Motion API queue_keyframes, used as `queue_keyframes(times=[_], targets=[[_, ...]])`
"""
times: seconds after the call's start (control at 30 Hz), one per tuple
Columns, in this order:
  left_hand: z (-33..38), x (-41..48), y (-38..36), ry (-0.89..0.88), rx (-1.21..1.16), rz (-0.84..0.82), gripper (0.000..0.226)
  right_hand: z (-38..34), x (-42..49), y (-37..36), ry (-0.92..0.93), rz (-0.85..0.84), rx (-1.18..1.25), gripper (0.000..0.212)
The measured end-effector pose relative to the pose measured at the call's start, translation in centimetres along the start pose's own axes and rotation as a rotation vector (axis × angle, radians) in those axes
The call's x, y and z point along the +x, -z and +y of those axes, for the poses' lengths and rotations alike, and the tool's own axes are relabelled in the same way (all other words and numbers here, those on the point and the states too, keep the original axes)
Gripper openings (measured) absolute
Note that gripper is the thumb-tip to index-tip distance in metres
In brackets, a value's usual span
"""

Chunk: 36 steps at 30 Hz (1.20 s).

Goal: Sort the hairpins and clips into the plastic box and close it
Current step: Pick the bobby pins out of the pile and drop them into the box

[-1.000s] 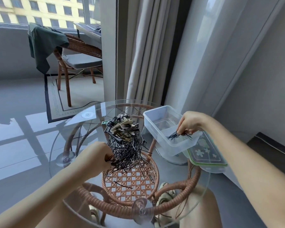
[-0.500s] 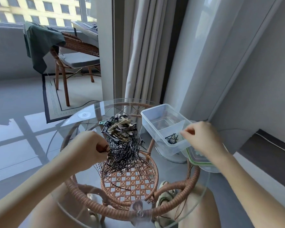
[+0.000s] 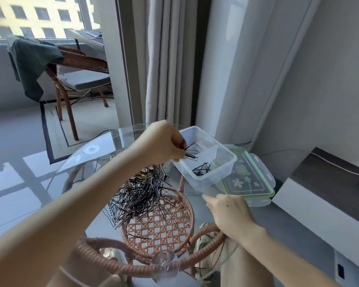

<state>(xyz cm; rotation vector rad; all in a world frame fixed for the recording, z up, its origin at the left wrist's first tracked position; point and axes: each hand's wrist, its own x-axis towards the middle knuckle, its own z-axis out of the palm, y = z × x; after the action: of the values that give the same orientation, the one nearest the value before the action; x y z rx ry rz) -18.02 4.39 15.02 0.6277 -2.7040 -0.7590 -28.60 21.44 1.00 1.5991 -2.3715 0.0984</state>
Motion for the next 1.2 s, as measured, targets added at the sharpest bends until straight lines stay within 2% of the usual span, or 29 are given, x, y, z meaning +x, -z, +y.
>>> queue_keyframes(times=[0.07, 0.17, 0.23, 0.33, 0.47, 0.57, 0.73, 0.8, 0.9, 0.93, 1.0, 1.07, 1.1, 1.17, 1.2], targets=[[0.8, 1.8, -1.3, -0.037, 0.028, -0.023, 0.013, -0.5, -0.9, 0.1, 0.091, -0.052, 0.049, 0.034], [1.3, 4.5, -3.4, -0.042, 0.060, -0.096, 0.013, -0.9, -1.5, 0.5, 0.168, -0.070, 0.094, 0.021], [1.3, 6.0, -4.8, -0.029, 0.103, -0.131, 0.013, -0.9, -1.2, 0.9, 0.162, -0.080, 0.160, 0.014], [1.1, 7.5, -6.5, 0.002, 0.120, -0.240, 0.012, -1.2, -0.4, 1.0, 0.145, -0.101, 0.213, 0.020], [0.7, 7.7, -7.7, 0.005, 0.229, -0.402, 0.022, -1.8, 0.4, 0.5, 0.101, -0.155, 0.211, 0.016], [-0.1, 7.1, -7.2, -0.006, 0.198, -0.344, 0.038, -2.1, 0.8, 0.3, 0.117, -0.221, 0.128, 0.009], [-2.4, 3.9, -3.7, -0.049, 0.074, -0.184, 0.032, -2.2, 0.7, 1.3, 0.123, -0.262, 0.166, 0.011], [-4.4, 1.9, -2.4, -0.027, 0.053, -0.140, 0.029, -1.4, 1.1, 2.6, 0.087, -0.167, 0.157, 0.013], [-8.3, -1.5, -1.2, 0.021, 0.102, -0.053, 0.024, 1.2, 3.6, 4.8, -0.021, 0.103, 0.041, 0.008], [-9.7, -2.7, -1.0, 0.040, 0.129, -0.041, 0.023, 2.1, 4.7, 5.5, -0.034, 0.117, -0.064, 0.004], [-12.3, -4.9, -1.1, 0.075, 0.182, -0.053, 0.023, 3.6, 6.8, 6.2, -0.022, 0.000, -0.248, 0.008], [-14.4, -7.0, -1.4, 0.126, 0.195, -0.074, 0.037, 4.3, 8.6, 6.4, 0.017, -0.145, -0.352, 0.017], [-15.3, -8.1, -1.7, 0.162, 0.184, -0.104, 0.051, 4.4, 9.3, 6.4, 0.040, -0.187, -0.376, 0.019], [-16.8, -10.0, -2.3, 0.197, 0.191, -0.188, 0.081, 3.9, 9.9, 6.6, 0.081, -0.176, -0.371, 0.018], [-17.5, -10.9, -2.7, 0.198, 0.217, -0.229, 0.089, 3.4, 9.7, 6.8, 0.090, -0.126, -0.311, 0.018]])
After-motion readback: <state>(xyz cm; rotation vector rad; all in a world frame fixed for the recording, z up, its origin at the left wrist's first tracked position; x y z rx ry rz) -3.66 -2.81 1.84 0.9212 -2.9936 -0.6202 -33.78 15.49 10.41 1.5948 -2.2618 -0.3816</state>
